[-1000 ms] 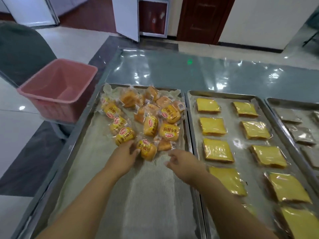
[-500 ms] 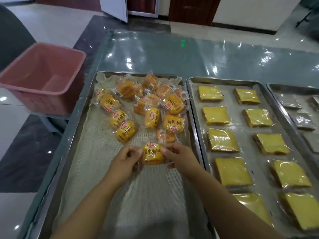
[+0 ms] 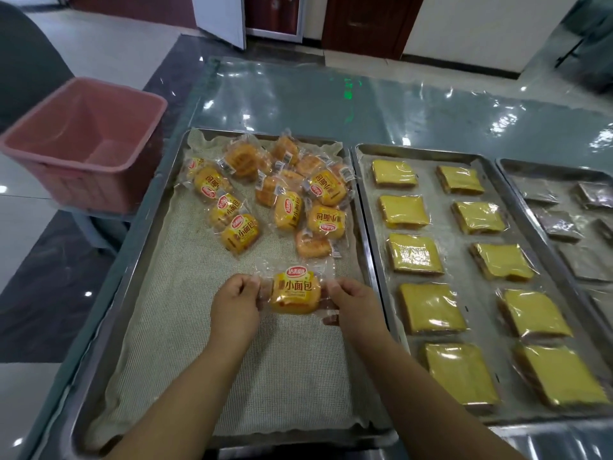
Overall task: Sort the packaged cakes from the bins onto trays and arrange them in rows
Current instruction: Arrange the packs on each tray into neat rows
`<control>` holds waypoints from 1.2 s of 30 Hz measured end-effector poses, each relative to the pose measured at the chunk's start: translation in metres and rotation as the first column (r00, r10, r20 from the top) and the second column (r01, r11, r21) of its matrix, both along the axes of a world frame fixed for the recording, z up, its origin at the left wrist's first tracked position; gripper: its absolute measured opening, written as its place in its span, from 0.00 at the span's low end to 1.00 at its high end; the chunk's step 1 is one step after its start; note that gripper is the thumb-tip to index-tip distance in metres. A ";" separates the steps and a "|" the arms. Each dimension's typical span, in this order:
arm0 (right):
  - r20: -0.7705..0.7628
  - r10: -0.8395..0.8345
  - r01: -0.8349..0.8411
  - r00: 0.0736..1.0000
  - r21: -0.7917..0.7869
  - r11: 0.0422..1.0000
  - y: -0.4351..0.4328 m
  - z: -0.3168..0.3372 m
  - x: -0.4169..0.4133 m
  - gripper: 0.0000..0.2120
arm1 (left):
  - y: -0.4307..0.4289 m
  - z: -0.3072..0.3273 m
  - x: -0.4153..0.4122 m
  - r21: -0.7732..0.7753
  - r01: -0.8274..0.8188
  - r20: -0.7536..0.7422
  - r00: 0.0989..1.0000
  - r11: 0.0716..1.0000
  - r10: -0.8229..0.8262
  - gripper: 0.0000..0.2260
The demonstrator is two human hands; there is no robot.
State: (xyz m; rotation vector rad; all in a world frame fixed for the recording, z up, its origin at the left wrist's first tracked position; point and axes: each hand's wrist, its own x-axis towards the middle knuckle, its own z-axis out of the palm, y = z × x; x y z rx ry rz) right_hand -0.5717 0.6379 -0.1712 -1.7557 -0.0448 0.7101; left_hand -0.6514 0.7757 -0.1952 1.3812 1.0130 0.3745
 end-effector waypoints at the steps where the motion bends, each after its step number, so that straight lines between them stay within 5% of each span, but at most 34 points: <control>1: 0.001 -0.018 0.018 1.000 0.003 1.000 -0.001 0.000 -0.003 0.13 | 0.000 -0.001 -0.002 -0.050 0.011 0.029 1.000 0.999 -0.010 0.12; 4: 0.018 -0.069 0.068 0.997 0.022 0.997 -0.008 -0.001 -0.007 0.13 | 0.007 0.003 -0.011 -0.118 0.181 0.091 0.981 0.976 -0.171 0.12; 7: 0.084 -0.027 0.030 0.996 -0.039 0.999 -0.018 0.000 -0.005 0.12 | 0.020 0.008 -0.015 -0.024 0.306 0.061 0.951 0.952 -0.305 0.08; 9: 0.138 0.005 0.010 0.990 -0.108 0.994 -0.024 -0.001 -0.003 0.10 | 0.031 0.008 -0.008 0.048 0.207 0.018 0.978 0.977 -0.208 0.02; 14: 0.115 0.090 -0.059 0.989 -0.250 0.967 -0.039 -0.007 0.002 0.11 | 0.074 -0.014 0.024 0.163 0.009 -0.173 0.985 0.987 0.020 0.24; 17: 0.087 0.144 -0.113 0.986 -0.291 0.950 -0.048 -0.008 0.004 0.10 | 0.090 -0.024 0.038 0.113 0.047 -0.264 0.964 0.992 -0.016 0.23; 21: 0.037 0.219 -0.195 0.975 -0.330 0.924 -0.051 -0.004 0.003 0.09 | 0.086 -0.019 0.048 0.154 0.009 -0.205 0.978 0.988 0.023 0.12; 26: 0.130 0.313 -0.220 0.941 -0.468 0.856 -0.048 -0.002 -0.004 0.08 | 0.074 -0.016 0.028 0.119 -0.056 -0.109 0.992 0.991 0.069 0.13; 30: 0.182 0.326 -0.196 0.928 -0.505 0.841 -0.052 0.000 -0.013 0.03 | 0.052 -0.010 -0.016 0.030 0.038 -0.030 0.999 0.999 -0.037 0.12; 36: 0.158 0.475 -0.274 0.865 -0.645 0.714 -0.060 0.003 -0.017 0.07 | 0.029 -0.017 -0.089 -0.030 0.289 -0.125 0.949 0.957 -0.290 0.13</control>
